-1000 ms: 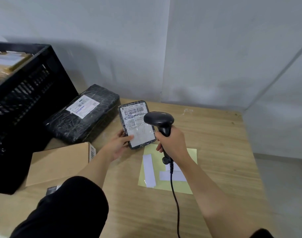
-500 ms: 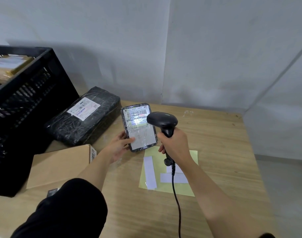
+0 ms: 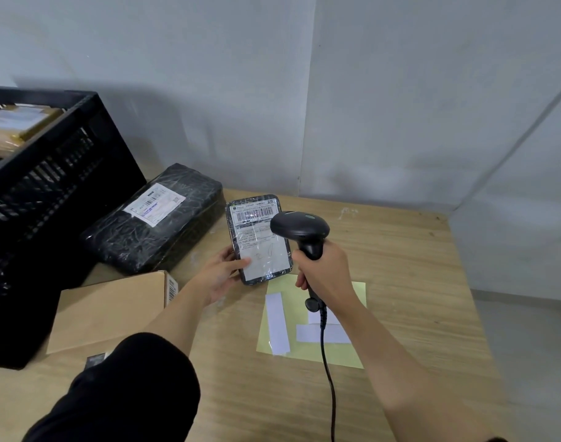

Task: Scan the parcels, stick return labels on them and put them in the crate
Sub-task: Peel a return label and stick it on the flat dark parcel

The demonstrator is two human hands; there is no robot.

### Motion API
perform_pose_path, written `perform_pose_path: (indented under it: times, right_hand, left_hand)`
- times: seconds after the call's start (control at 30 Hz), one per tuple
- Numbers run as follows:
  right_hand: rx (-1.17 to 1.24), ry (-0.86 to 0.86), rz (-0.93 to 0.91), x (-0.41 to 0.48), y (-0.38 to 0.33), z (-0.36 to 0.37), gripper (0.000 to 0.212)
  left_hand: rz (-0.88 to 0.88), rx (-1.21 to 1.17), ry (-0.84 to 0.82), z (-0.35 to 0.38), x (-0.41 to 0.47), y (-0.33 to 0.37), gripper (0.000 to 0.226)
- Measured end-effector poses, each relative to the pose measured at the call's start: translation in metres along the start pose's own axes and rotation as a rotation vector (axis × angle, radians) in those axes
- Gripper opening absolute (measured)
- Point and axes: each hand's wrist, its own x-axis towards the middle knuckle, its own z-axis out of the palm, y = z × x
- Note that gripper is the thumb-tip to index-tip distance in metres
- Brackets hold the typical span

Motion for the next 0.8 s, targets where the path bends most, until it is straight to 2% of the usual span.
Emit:
perform_pose_path:
  times: [0.13,0.23,0.47,0.73,0.8]
  right_hand:
    - [0.028,0.009,0.021,0.005,0.009,-0.007,0.013]
    - [0.104,0.082,0.135,0.010,0.028,-0.022,0.025]
    - [-0.002,0.383,0.426,0.014,0.095,-0.078,0.027]
    - [0.112,0.487,0.508,0.023,0.133,-0.102,0.021]
    - [0.066,0.538,0.490,0.026,0.135,-0.102,0.034]
  left_hand:
    - [-0.003,0.026,0.009,0.001,0.000,0.000,0.050]
    - [-0.003,0.051,0.006,0.005,0.002,0.002,0.048]
    - [-0.009,0.097,-0.029,0.041,0.013,-0.003,0.043]
    - [-0.044,0.098,-0.039,0.061,0.035,-0.017,0.038]
    - [-0.049,0.121,-0.026,0.061,0.037,-0.020,0.041]
